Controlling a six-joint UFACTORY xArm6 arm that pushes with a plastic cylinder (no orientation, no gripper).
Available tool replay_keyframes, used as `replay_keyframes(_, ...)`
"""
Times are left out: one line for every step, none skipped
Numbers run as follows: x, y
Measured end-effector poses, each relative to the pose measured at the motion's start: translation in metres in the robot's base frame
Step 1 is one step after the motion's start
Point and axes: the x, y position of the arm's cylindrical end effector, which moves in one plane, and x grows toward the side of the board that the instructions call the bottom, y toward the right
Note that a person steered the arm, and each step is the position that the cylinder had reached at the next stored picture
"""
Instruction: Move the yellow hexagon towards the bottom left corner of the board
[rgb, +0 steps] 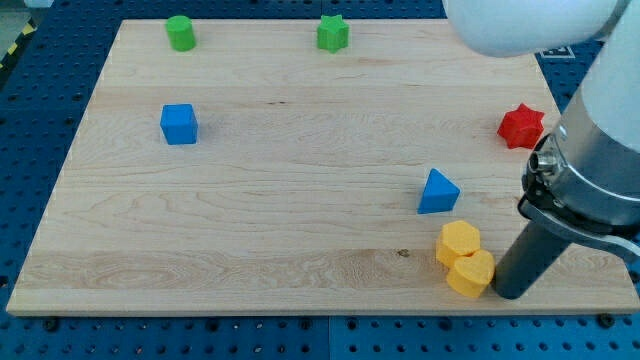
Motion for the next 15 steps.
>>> replay_keyframes(-0.006,-0.012)
replay_keyframes(-0.006,-0.025)
replay_keyframes(-0.006,-0.028)
replay_keyframes(-0.006,-0.005)
replay_keyframes(-0.018,0.015)
replay_keyframes(-0.045,0.016)
replay_keyframes(-0.045,0.016)
replay_keyframes(-0.047,0.007)
replay_keyframes(-0.047,-0.006)
replay_keyframes(-0.047,-0.018)
replay_keyframes(-0.047,-0.035)
replay_keyframes(-0.047,-0.055)
replay_keyframes(-0.047,-0.075)
replay_keyframes(-0.047,-0.094)
replay_keyframes(-0.047,-0.112)
